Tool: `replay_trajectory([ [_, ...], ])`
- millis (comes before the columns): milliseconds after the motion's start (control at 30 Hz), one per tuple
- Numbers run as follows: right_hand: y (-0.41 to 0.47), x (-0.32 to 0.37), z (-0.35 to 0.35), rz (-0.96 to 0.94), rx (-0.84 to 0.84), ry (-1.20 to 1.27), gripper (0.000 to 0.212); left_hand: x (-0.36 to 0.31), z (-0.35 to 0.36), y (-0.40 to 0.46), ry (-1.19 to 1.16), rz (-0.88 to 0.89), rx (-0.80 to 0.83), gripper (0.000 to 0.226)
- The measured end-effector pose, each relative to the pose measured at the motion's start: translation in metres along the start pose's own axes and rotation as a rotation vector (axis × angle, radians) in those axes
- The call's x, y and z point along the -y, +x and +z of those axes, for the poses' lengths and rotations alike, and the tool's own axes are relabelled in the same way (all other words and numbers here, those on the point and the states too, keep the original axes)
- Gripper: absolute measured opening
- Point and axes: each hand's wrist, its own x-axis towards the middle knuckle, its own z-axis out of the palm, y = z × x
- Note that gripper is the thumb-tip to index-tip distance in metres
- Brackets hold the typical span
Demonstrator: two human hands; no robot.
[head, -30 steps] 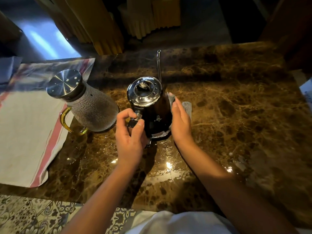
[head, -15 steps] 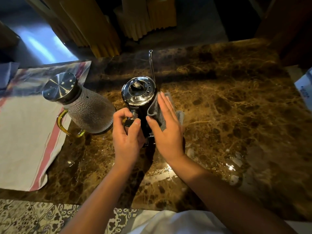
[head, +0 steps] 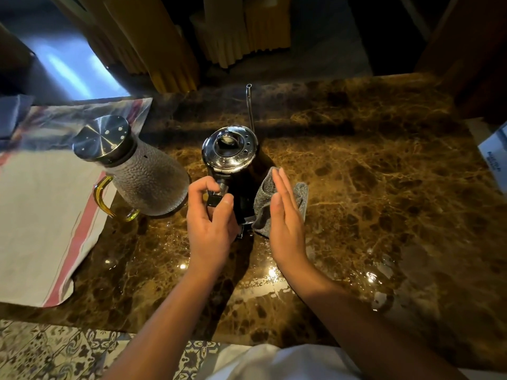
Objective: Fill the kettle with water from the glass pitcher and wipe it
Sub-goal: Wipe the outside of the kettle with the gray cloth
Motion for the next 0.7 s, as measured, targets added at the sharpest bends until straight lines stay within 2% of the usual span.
replay_trajectory([
  [67, 0.005, 0.006, 0.004, 0.002, -0.023, 0.0, 0.045, -0.001, -0.002, 0.001, -0.011, -0.01, 0.024, 0.011],
  [200, 0.022, 0.026, 0.003, -0.077, -0.012, -0.072, 0.047, -0.001, -0.003, 0.002, -0.033, -0.019, 0.064, 0.011],
  [300, 0.04, 0.041, -0.005, -0.11, 0.081, 0.057, 0.045, 0.001, -0.003, 0.001, -0.034, -0.036, 0.056, 0.012],
  [400, 0.065, 0.035, -0.008, -0.004, 0.171, 0.105, 0.041, 0.0, -0.003, 0.001, -0.037, -0.048, 0.045, 0.012],
  [567, 0.082, 0.013, -0.009, 0.232, 0.192, 0.134, 0.041, -0.003, -0.002, 0.0, -0.011, -0.04, 0.025, 0.013],
  [700, 0.056, 0.008, -0.007, 0.198, 0.122, 0.088, 0.049, -0.004, -0.001, 0.001, 0.01, -0.033, 0.021, 0.013],
])
